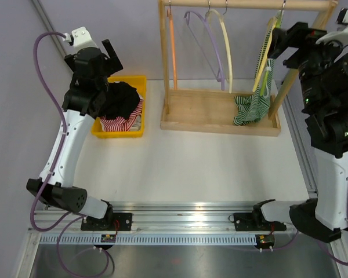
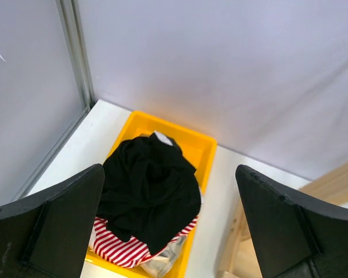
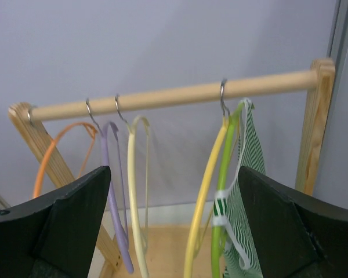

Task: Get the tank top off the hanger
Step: Place the tank top into the basket, then grab a hanger with a tank top on it with the right arm

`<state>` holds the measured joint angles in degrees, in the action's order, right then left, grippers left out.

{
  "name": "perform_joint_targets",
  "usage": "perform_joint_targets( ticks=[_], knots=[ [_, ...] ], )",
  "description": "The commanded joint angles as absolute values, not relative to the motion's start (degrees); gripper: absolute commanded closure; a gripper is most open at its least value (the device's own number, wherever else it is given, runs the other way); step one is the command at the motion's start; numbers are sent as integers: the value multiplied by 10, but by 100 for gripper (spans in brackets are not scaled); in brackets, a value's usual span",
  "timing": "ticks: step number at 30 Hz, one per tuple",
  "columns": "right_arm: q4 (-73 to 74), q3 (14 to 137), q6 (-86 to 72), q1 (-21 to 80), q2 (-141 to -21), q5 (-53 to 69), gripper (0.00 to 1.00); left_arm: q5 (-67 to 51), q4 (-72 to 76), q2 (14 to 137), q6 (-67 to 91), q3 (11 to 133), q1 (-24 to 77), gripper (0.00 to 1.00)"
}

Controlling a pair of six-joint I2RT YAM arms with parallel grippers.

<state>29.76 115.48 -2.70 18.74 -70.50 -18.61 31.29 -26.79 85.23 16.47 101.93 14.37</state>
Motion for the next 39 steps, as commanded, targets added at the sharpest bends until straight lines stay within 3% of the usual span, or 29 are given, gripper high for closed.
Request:
perform_joint_targets(
  ticks=[1, 2, 5, 8, 13, 39],
  knots=[
    [411, 1321, -4, 186, -817, -196, 5, 296, -306, 824, 152, 1041, 162, 1],
    [453, 1402, -4, 186, -843, -196, 7, 290, -313, 819, 152, 1042, 165, 1],
    [511, 1491, -8, 183, -931, -203, 19, 276, -337, 804, 155, 1023, 178, 1],
    [517, 1486, -27, 168, -958, -200, 25, 276, -331, 776, 156, 988, 191, 1],
    [495, 1416, -54, 148, -958, -191, 27, 294, -316, 744, 150, 945, 204, 1],
    [469, 1371, -46, 140, -949, -217, 26, 304, -305, 746, 140, 931, 220, 1]
  ],
)
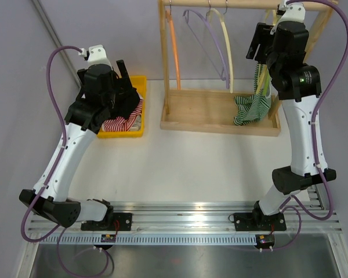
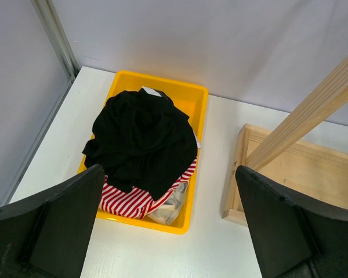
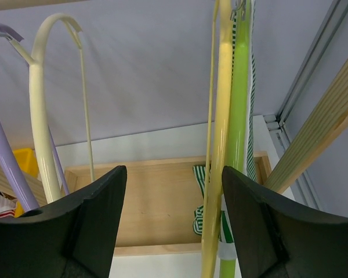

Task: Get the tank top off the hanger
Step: Grab a hanger with a tank top on it with the right arm

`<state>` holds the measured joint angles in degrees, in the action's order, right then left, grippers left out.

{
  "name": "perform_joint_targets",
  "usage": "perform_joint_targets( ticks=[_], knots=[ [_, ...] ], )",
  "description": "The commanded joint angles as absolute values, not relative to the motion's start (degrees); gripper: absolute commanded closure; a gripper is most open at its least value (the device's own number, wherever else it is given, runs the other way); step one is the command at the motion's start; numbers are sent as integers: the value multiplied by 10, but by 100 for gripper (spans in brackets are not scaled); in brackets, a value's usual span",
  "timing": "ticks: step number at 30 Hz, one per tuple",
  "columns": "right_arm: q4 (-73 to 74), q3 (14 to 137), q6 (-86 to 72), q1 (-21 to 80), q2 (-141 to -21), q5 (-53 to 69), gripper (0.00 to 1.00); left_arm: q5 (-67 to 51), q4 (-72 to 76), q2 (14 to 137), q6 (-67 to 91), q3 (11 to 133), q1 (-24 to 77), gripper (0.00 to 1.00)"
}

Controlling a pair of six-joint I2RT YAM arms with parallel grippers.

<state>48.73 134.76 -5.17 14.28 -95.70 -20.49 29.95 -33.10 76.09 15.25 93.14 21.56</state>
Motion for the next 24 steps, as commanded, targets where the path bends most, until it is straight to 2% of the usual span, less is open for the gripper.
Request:
perform_joint_targets(
  ticks=[1, 24],
  knots=[
    [474, 1383, -42, 138, -954, -220, 26, 304, -305, 745, 140, 930, 220, 1],
    [467, 1334, -24, 111, -947, -242, 25, 320, -301, 727, 134, 919, 229, 1]
  ],
)
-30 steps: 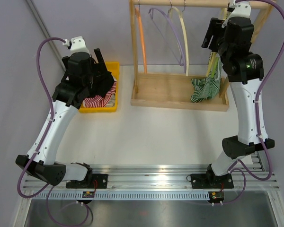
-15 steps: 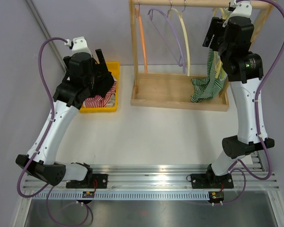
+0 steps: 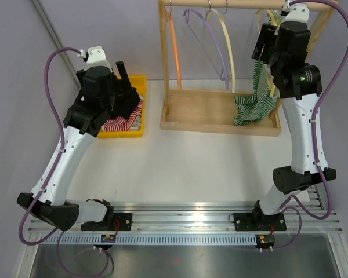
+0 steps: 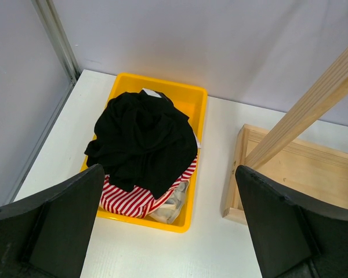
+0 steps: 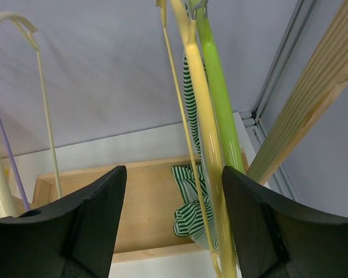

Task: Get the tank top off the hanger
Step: Grab a hanger with a tank top on it with the right arm

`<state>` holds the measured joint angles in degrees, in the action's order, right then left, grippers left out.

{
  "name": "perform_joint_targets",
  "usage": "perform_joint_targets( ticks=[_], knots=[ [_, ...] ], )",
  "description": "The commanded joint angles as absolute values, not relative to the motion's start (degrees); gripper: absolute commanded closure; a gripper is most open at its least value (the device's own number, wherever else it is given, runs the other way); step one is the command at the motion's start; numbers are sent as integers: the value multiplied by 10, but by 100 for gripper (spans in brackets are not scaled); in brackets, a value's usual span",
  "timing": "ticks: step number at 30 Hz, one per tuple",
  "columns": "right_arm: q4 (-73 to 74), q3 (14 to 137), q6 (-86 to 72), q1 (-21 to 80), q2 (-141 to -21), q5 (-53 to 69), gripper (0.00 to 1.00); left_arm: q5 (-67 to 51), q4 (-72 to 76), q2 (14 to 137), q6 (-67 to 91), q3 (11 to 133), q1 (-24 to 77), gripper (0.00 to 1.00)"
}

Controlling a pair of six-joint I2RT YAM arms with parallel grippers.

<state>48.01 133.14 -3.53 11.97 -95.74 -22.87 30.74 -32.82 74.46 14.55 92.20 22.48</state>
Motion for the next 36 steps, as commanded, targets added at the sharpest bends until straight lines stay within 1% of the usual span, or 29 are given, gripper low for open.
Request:
perform_joint_targets(
  ticks=[1, 7, 11, 13, 18, 23, 29, 33, 36],
  knots=[
    [466, 1332, -24, 110, -944, -242, 25, 321, -299, 727, 133, 918, 228, 1],
    [462, 1310, -25, 102, -941, -236, 25, 326, -301, 720, 133, 918, 231, 1],
    [460, 1294, -25, 94, -940, -235, 29, 333, -301, 714, 131, 917, 233, 1],
    [456, 1287, -25, 91, -938, -236, 33, 335, -300, 710, 131, 917, 234, 1],
    [448, 1268, -17, 81, -931, -248, 33, 340, -294, 701, 130, 911, 236, 1],
    [438, 1266, -4, 77, -927, -257, 31, 341, -293, 697, 128, 910, 238, 1],
    [387, 1231, 32, 76, -894, -272, 23, 343, -294, 701, 125, 911, 243, 1],
    [400, 1261, 53, 74, -920, -288, 21, 346, -297, 700, 122, 914, 247, 1],
    [405, 1273, 58, 69, -940, -278, 21, 353, -297, 695, 120, 913, 250, 1]
  ],
)
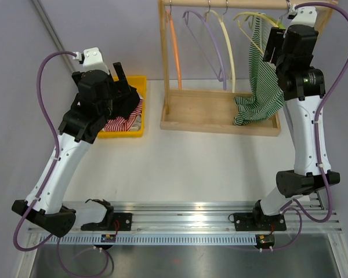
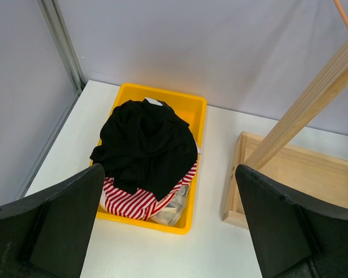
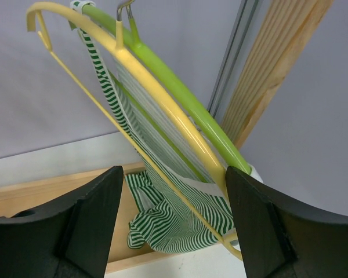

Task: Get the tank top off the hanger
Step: Grab a hanger with a tank top on it with the right arm

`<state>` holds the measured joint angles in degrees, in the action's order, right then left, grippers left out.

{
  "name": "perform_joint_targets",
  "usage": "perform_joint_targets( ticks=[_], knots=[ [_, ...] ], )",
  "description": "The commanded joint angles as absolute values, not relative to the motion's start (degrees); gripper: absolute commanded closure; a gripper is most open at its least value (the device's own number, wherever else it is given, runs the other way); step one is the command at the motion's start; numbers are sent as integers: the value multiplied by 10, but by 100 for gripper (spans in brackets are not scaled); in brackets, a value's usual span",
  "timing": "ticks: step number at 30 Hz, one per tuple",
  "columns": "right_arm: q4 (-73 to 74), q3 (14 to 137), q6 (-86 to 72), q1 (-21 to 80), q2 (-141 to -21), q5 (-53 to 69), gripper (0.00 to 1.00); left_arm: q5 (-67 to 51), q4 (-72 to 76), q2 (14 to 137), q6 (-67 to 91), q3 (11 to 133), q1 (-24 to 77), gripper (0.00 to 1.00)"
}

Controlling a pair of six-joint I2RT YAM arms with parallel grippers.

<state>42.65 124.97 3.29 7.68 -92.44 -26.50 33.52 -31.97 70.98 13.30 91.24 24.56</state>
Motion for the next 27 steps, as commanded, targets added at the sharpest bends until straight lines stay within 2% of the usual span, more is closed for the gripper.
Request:
perform_joint_targets(
  ticks=[1, 5, 8, 12, 15, 19, 20, 21, 23, 27],
  knots=[
    [403, 1274, 59, 67, -942, -271, 21, 355, -297, 693, 120, 912, 251, 1],
    [405, 1274, 64, 48, -965, -258, 21, 369, -296, 687, 114, 912, 258, 1],
    [400, 1267, 65, 32, -969, -249, 24, 376, -296, 685, 112, 912, 264, 1],
    [383, 1253, 68, 18, -966, -245, 39, 381, -296, 683, 110, 912, 266, 1],
    [379, 1252, 69, 11, -967, -245, 46, 385, -294, 683, 108, 910, 268, 1],
    [374, 1242, 62, 11, -959, -233, 74, 385, -292, 686, 107, 908, 269, 1],
    [374, 1238, 62, 11, -952, -231, 89, 385, -292, 686, 107, 908, 270, 1],
    [369, 1233, 61, 11, -948, -229, 94, 385, -292, 687, 107, 908, 270, 1],
    [365, 1218, 58, 11, -933, -228, 100, 384, -291, 688, 107, 907, 270, 1],
    [359, 1207, 52, 11, -907, -208, 100, 381, -289, 691, 107, 907, 270, 1]
  ],
)
